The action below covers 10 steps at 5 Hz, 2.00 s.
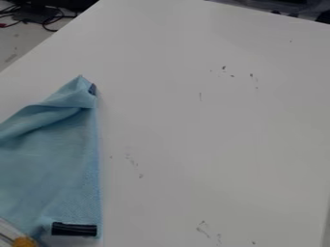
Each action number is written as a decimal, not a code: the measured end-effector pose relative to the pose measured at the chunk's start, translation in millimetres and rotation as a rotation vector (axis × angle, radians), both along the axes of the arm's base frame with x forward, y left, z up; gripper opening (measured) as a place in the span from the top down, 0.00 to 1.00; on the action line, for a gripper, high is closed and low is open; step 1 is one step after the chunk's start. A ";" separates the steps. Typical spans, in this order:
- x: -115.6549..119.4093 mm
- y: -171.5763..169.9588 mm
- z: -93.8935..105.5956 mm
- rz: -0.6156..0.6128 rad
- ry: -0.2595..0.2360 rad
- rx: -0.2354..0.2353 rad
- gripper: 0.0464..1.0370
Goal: Fold the cloth from left to right
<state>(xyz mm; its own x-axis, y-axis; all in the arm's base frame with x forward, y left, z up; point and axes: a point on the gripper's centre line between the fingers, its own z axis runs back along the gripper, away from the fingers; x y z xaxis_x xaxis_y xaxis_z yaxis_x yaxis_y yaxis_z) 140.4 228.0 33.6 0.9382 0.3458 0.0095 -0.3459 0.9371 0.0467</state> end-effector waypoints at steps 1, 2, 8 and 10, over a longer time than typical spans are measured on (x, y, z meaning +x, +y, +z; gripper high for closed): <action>13.2 -18.7 31.3 -0.028 -0.057 0.037 0.98; 28.8 -51.1 50.5 -0.076 -0.084 0.047 0.98; 98.1 -284.7 40.8 -0.630 -0.040 -0.068 0.98; 123.7 -316.1 36.8 -0.646 -0.062 -0.089 0.99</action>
<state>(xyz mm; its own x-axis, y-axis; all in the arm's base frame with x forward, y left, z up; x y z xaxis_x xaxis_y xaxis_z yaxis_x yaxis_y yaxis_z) 264.1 -88.1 70.4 0.9560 -0.2856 0.0678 0.2887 0.9564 -0.0428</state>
